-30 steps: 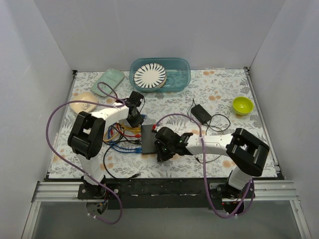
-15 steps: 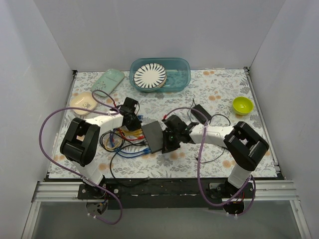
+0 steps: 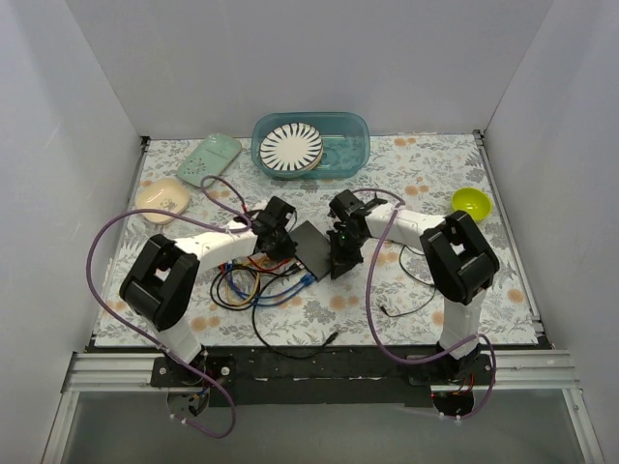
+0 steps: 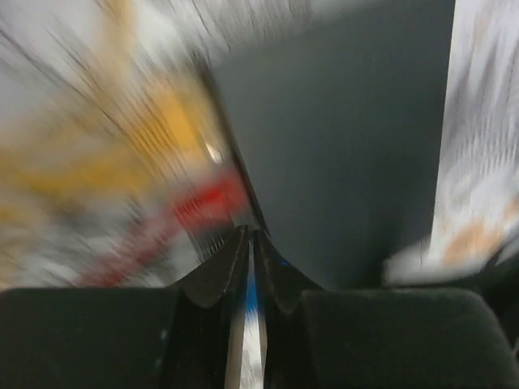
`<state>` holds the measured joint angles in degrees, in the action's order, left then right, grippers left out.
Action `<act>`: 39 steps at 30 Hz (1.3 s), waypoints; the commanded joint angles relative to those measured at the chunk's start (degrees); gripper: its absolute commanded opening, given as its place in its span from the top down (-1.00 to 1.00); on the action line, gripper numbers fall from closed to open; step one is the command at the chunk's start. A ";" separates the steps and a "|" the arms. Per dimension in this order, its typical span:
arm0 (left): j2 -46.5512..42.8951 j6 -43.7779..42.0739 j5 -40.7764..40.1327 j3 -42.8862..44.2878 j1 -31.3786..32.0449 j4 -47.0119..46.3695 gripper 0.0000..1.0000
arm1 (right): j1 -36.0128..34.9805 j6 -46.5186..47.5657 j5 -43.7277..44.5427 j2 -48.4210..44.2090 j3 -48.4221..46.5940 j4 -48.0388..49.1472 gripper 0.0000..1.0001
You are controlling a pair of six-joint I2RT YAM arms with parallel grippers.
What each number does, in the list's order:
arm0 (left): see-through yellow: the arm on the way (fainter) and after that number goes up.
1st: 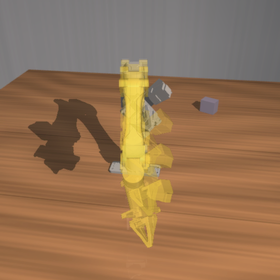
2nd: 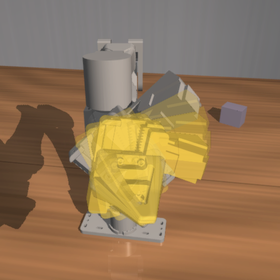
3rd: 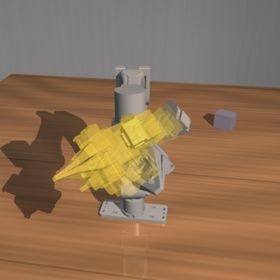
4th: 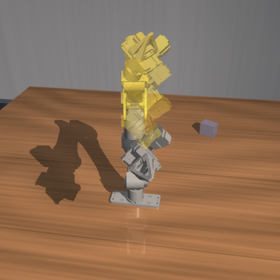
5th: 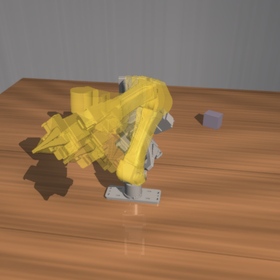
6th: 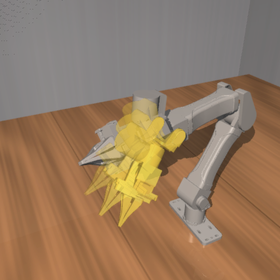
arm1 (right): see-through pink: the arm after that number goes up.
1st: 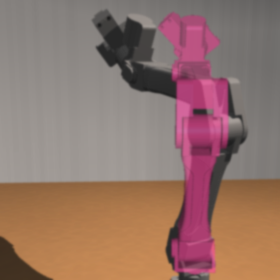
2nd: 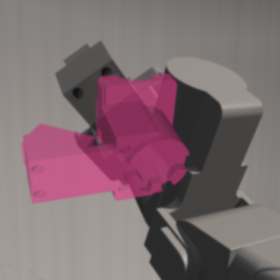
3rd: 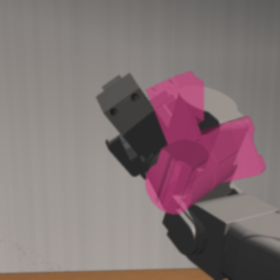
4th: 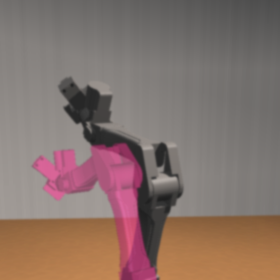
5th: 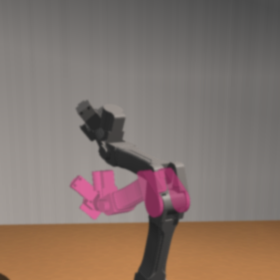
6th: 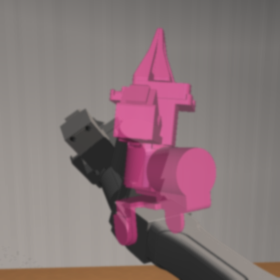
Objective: Pull the plug from the switch port
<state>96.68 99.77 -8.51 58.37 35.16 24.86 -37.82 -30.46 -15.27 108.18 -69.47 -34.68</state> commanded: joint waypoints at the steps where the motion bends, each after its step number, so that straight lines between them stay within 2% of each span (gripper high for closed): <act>1: -2.46 4.73 19.76 -2.82 8.52 3.53 0.84 | 2.57 1.89 7.36 7.90 -11.54 18.95 0.97; 6: -2.47 4.65 16.35 -1.34 8.53 5.54 0.84 | 3.98 2.86 6.57 16.52 -31.37 10.61 0.97; 8: -3.34 3.95 11.62 2.16 8.00 8.25 0.81 | 4.16 3.21 7.01 17.07 -33.18 7.79 0.97; 9: -3.78 3.60 9.85 3.58 7.65 9.23 0.79 | 4.16 3.39 7.27 15.93 -32.31 8.22 0.97; 12: -6.24 2.72 3.87 7.27 4.58 11.70 0.66 | 4.07 2.42 9.02 6.98 -21.70 14.27 0.97; 13: -7.11 2.80 2.90 7.72 3.26 11.96 0.63 | 3.99 1.12 9.29 2.00 -15.23 15.76 0.97; 16: -8.70 3.50 1.05 7.99 -6.11 12.58 0.49 | 2.59 -0.48 8.76 -5.93 -5.10 20.70 0.97; 19: -6.25 3.86 -2.20 8.51 -12.71 14.94 0.45 | -0.31 0.48 8.94 -9.03 -1.64 20.09 0.97; 23: -0.54 3.42 -3.00 7.73 -18.27 15.83 0.45 | -2.69 2.42 9.82 -11.49 3.71 18.42 0.97; 29: 6.58 2.72 -3.53 6.41 -19.51 15.83 0.48 | -3.49 2.42 9.64 -17.56 9.44 19.38 0.97; 34: 6.06 4.29 0.15 -0.43 -19.08 14.34 0.57 | -3.49 2.42 10.17 -21.42 12.16 19.47 0.97; 36: 4.57 5.70 4.10 -4.38 -17.41 12.58 0.61 | -3.49 2.42 10.26 -22.48 12.78 19.73 0.97; 39: 3.77 10.08 5.78 -5.46 -9.25 11.79 0.63 | -3.40 2.16 10.61 -24.24 14.36 20.44 0.97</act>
<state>97.65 105.71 -9.96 58.52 16.88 31.35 -41.47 -28.51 -5.63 86.91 -56.82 -16.21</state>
